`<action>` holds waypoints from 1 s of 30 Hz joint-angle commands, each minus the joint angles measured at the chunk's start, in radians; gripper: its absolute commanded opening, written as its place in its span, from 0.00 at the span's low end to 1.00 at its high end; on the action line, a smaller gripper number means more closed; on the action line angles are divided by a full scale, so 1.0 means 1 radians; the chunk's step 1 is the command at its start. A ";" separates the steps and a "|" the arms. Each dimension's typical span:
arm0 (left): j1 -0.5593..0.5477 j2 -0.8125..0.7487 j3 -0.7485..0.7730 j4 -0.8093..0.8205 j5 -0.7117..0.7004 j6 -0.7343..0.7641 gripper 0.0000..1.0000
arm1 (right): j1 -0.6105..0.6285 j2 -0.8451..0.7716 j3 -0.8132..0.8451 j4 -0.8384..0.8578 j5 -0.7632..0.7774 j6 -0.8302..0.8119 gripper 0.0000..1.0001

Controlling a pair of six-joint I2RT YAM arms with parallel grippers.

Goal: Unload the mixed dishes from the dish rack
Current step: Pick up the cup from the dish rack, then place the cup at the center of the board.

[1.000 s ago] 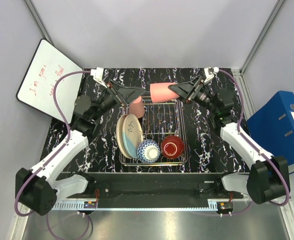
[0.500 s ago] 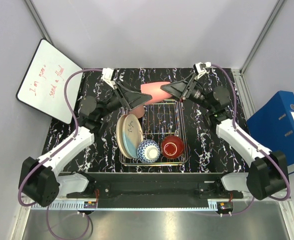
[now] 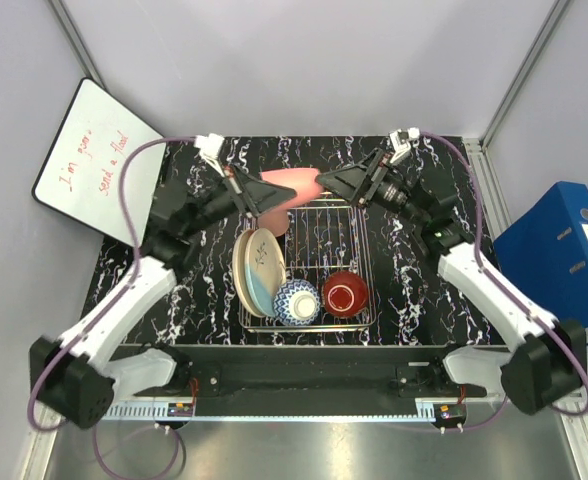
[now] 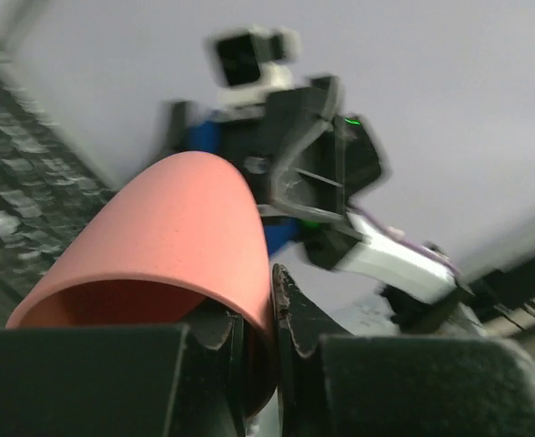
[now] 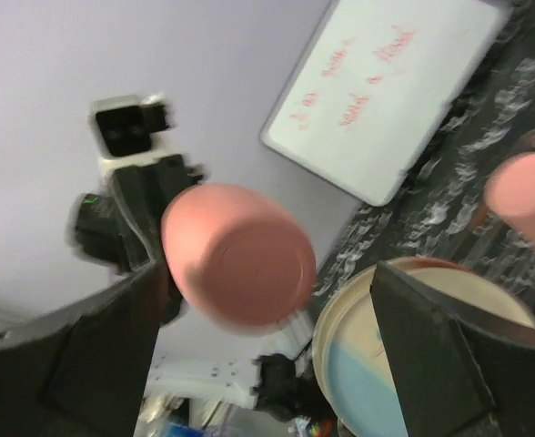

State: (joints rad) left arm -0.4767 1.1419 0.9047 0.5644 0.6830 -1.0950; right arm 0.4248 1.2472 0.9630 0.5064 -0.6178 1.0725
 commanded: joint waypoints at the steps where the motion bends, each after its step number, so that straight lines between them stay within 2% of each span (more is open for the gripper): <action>1: 0.099 -0.157 0.271 -0.714 -0.246 0.320 0.00 | 0.002 -0.167 0.170 -0.578 0.392 -0.372 1.00; 2: 0.104 -0.156 0.413 -0.868 -0.460 0.427 0.00 | 0.002 -0.179 0.183 -0.648 0.462 -0.406 1.00; 3: 0.111 -0.128 0.492 -1.105 -0.558 0.460 0.00 | 0.002 -0.202 0.192 -0.755 0.597 -0.431 1.00; 4: 0.121 -0.107 0.564 -1.217 -0.787 0.480 0.00 | 0.002 -0.213 0.197 -0.793 0.653 -0.465 1.00; 5: 0.130 -0.084 0.694 -1.406 -0.889 0.478 0.00 | 0.002 -0.233 0.197 -0.848 0.696 -0.476 1.00; 7: 0.176 -0.001 0.788 -1.532 -1.065 0.501 0.00 | 0.000 -0.250 0.183 -0.890 0.800 -0.479 1.00; 9: 0.200 0.076 0.875 -1.655 -1.144 0.498 0.00 | 0.000 -0.276 0.168 -0.925 0.866 -0.473 1.00; 13: 0.280 0.148 0.809 -1.670 -1.114 0.485 0.00 | 0.000 -0.313 0.103 -0.930 0.877 -0.456 1.00; 18: 0.311 0.248 0.651 -1.591 -1.068 0.485 0.00 | 0.000 -0.345 0.045 -0.934 0.827 -0.451 1.00; 22: 0.342 0.295 0.519 -1.511 -0.976 0.474 0.00 | 0.002 -0.350 -0.003 -0.930 0.796 -0.454 1.00; 30: 0.452 0.420 0.448 -1.453 -0.895 0.497 0.00 | 0.000 -0.344 -0.056 -0.919 0.768 -0.439 1.00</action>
State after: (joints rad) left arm -0.0669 1.5322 1.3659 -0.9653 -0.2653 -0.6250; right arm 0.4248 0.9161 0.9237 -0.4385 0.1646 0.6338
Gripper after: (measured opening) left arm 0.135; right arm 0.994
